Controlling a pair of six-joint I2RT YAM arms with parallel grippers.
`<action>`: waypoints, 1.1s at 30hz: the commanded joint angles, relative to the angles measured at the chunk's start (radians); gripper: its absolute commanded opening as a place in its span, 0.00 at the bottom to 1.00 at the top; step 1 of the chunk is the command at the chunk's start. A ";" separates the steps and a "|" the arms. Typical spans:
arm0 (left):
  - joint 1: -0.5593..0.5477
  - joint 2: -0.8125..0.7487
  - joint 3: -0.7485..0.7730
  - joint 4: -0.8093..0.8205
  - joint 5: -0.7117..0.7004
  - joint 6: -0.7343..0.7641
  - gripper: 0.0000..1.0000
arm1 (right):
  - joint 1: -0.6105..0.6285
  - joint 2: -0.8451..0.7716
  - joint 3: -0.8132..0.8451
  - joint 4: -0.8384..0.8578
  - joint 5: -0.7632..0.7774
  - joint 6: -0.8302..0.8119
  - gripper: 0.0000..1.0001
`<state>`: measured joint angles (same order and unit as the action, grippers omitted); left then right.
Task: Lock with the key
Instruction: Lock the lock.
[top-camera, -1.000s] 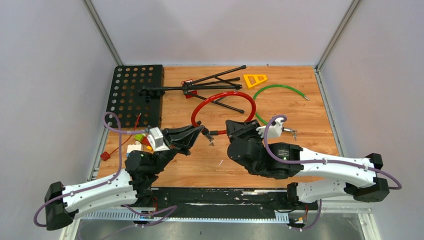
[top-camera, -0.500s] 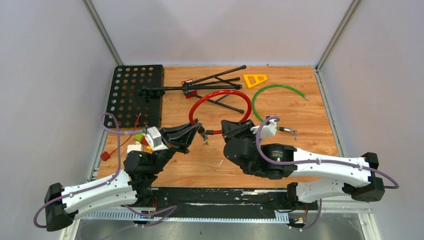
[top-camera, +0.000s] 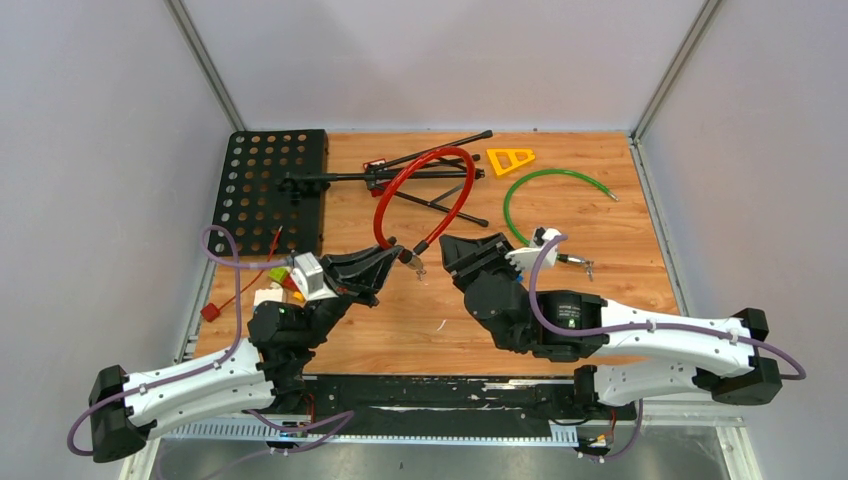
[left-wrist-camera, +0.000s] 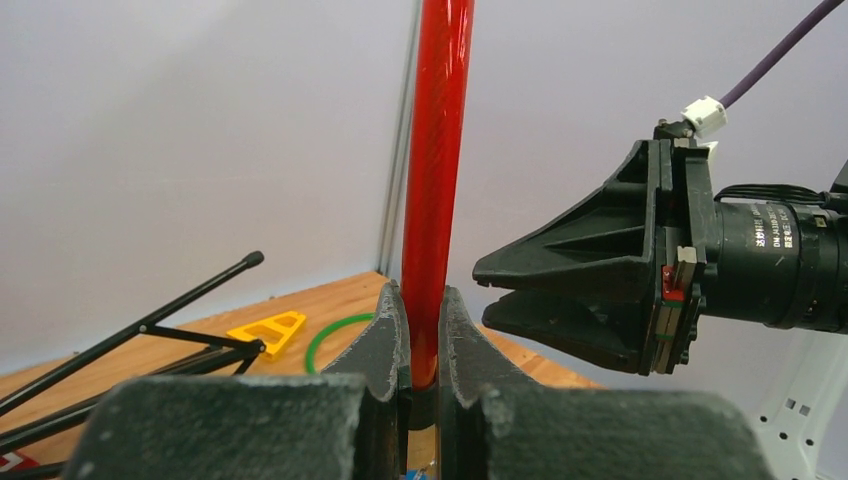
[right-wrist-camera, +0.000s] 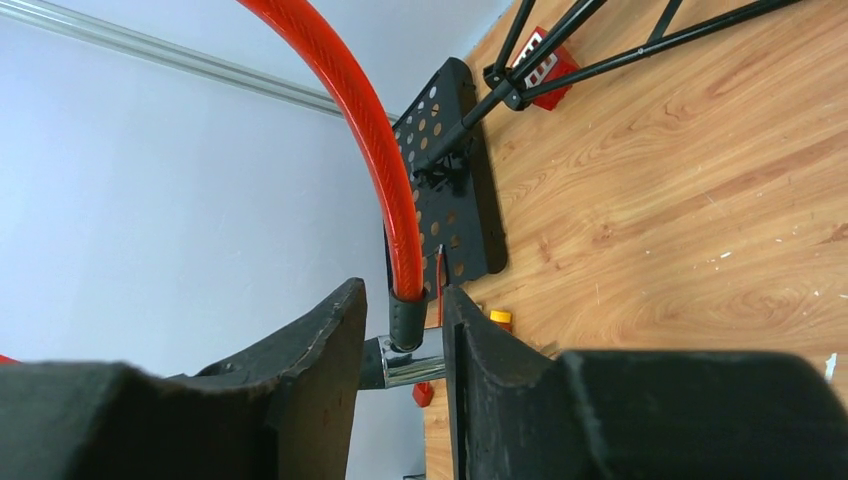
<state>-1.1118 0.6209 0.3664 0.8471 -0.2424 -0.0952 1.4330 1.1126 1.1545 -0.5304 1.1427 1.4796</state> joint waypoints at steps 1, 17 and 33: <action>0.000 -0.020 0.005 0.092 -0.012 0.008 0.00 | 0.006 -0.028 0.005 0.044 0.028 -0.073 0.36; -0.001 -0.056 0.034 0.135 -0.027 -0.006 0.00 | 0.001 -0.252 -0.251 0.691 -0.206 -0.904 0.54; 0.000 -0.080 0.212 0.101 0.083 -0.078 0.00 | -0.008 -0.326 -0.210 0.746 -0.911 -1.976 0.53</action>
<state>-1.1118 0.5480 0.5182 0.8639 -0.2020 -0.1329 1.4254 0.7612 0.8989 0.2604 0.4431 -0.1650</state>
